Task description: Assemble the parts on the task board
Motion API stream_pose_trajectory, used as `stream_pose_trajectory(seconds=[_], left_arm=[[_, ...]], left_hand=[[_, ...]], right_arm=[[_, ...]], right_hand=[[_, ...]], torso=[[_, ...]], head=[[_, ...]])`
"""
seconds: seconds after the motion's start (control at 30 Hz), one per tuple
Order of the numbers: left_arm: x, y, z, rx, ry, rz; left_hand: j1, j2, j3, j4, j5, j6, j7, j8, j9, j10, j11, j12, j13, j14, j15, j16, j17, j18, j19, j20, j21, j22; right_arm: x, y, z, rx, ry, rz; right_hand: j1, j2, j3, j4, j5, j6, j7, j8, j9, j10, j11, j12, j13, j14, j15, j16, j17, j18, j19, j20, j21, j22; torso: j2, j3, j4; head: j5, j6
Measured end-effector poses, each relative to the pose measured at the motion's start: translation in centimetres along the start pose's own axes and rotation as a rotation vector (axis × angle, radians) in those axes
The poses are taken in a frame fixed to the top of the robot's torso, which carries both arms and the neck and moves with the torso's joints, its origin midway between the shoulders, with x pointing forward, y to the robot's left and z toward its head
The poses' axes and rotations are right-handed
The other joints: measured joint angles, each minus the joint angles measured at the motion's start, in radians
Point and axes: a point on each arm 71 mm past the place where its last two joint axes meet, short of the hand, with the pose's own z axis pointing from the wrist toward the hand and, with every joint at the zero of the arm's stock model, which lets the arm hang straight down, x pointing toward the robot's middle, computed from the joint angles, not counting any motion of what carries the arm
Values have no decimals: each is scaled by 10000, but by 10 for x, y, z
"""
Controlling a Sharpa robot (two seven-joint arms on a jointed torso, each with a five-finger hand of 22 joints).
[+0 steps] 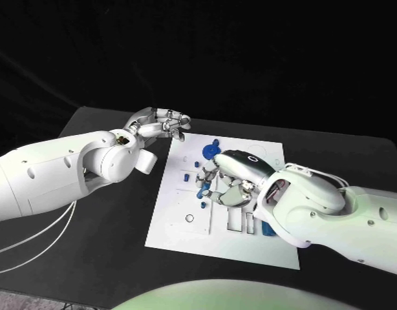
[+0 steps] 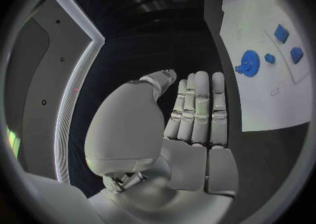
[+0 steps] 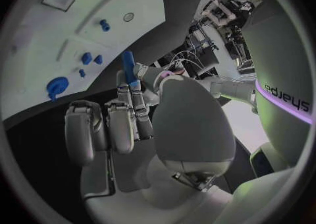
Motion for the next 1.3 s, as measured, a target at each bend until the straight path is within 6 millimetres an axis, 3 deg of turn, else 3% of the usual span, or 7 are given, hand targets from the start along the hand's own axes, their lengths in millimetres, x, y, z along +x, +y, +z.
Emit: stream_pose_trajectory(seconds=[0.17, 0.53, 1.3], left_arm=[[1, 1, 0, -1, 29, -16], [4, 0, 1, 7, 92, -43], [4, 0, 1, 4, 96, -54]], left_hand=[[0, 0, 0, 0, 0, 0, 0, 0, 0, 0, 0, 0, 0, 0, 0, 0, 0, 0, 0, 0, 0, 0], [0, 0, 0, 0, 0, 0, 0, 0, -1, 0, 0, 0, -1, 0, 0, 0, -1, 0, 0, 0, 0, 1], [0, 0, 0, 0, 0, 0, 0, -1, -3, 1, -1, 0, -3, 0, 0, 0, -4, 0, 0, 0, 0, 1]], right_arm=[[20, 8, 12, -270, 303, 264], [55, -3, 16, -97, 854, 350], [70, -6, 20, -158, 1017, -138]], right_hand=[[0, 0, 1, -1, 11, -33, 33, 0, 19, -1, 2, -26, 1, 0, 0, 0, 0, 0, 0, 0, 0, 0], [-2, -2, 70, -126, 60, -34, 34, 0, 36, -2, 4, -117, 3, 0, 1, 0, 0, 0, 0, 1, 0, 8], [-137, -77, 161, -218, 53, -34, 33, 0, 52, -1, 4, -75, 8, 0, 1, 0, 10, 1, 0, 1, 0, 5]], torso=[[2, -6, 7], [3, -2, 5], [4, 5, -7]], head=[[80, -11], [242, -106], [327, -177]])
